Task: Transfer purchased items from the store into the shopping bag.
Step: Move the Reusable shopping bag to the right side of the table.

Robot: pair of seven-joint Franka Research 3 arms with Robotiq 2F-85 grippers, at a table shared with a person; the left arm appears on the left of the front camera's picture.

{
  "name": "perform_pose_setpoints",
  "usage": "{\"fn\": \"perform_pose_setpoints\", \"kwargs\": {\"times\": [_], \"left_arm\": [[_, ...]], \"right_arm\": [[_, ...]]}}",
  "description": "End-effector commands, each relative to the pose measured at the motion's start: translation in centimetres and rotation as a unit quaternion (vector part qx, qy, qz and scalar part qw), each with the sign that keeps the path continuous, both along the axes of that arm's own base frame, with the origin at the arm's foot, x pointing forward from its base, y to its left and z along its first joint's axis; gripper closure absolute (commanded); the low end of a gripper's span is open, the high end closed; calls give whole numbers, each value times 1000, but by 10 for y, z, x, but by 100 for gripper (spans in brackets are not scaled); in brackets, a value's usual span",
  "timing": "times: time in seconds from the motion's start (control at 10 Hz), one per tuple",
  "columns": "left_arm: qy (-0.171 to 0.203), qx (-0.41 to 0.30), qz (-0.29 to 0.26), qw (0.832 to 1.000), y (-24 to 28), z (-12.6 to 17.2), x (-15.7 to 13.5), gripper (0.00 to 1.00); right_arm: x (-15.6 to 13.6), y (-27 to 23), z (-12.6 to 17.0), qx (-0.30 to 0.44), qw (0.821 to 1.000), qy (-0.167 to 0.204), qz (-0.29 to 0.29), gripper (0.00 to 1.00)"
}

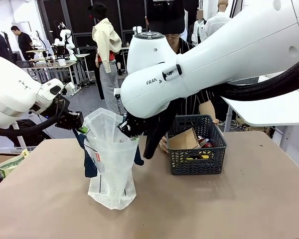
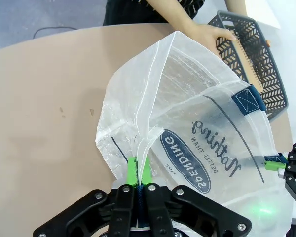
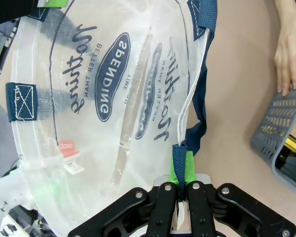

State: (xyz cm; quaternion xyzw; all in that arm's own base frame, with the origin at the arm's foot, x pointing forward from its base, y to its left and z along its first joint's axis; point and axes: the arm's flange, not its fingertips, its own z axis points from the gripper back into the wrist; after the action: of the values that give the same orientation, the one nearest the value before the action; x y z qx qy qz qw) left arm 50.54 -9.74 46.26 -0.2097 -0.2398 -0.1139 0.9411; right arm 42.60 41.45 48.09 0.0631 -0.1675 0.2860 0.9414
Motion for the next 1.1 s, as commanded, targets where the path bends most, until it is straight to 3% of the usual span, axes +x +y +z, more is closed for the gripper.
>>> {"fn": "perform_pose_setpoints", "kwargs": {"times": [0.0,1.0], "left_arm": [[-3,0,2,1000,2,1,-3,100],[-3,0,2,1000,2,1,-3,100]], "right_arm": [[-1,-2,2,1,1000,-1,-2,100],[-1,-2,2,1,1000,-1,-2,100]]}}
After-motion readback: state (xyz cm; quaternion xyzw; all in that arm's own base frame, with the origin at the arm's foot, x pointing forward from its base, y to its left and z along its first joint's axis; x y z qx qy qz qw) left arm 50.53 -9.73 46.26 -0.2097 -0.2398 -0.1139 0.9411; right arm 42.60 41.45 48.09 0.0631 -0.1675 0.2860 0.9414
